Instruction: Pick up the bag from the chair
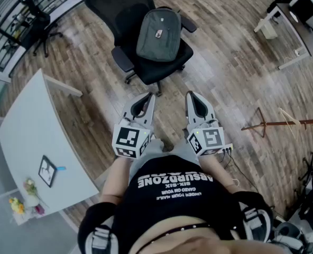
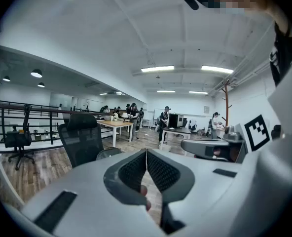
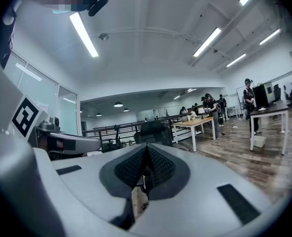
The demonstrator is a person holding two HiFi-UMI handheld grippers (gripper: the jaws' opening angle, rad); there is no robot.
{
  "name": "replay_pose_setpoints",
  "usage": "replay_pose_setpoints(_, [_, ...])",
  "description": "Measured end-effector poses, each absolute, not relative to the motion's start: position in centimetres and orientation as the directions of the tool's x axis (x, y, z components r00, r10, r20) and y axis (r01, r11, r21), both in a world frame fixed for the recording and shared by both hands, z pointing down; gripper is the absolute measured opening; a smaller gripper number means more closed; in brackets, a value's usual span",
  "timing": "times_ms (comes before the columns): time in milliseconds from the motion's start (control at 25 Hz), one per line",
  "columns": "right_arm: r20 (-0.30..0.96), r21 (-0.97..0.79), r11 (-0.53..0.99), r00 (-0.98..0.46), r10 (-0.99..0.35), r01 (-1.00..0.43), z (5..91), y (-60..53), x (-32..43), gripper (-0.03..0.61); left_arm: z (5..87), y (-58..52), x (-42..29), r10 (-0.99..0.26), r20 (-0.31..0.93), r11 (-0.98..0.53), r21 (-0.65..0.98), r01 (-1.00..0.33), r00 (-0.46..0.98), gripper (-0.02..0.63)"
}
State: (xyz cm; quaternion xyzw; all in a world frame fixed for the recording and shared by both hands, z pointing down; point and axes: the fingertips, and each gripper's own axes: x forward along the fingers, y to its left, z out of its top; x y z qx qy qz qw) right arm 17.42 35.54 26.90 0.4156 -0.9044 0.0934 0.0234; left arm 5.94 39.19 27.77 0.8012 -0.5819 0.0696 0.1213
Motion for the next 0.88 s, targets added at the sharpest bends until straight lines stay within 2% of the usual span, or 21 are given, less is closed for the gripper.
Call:
replay_pose_setpoints(320, [0.158, -0.126, 0.637, -0.65, -0.744, -0.76, 27.9, 38.4, 12.7, 0.017, 29.3, 41.3, 2.2, -0.899, 0.247, -0.331, 0.158, -0.93, 0.362, 0.021])
replay_pose_setpoints(880, [0.206, -0.152, 0.561, -0.581, -0.787, -0.814, 30.2, 33.9, 12.9, 0.017, 32.3, 36.3, 0.2, -0.868, 0.297, -0.351, 0.202, -0.914, 0.398, 0.021])
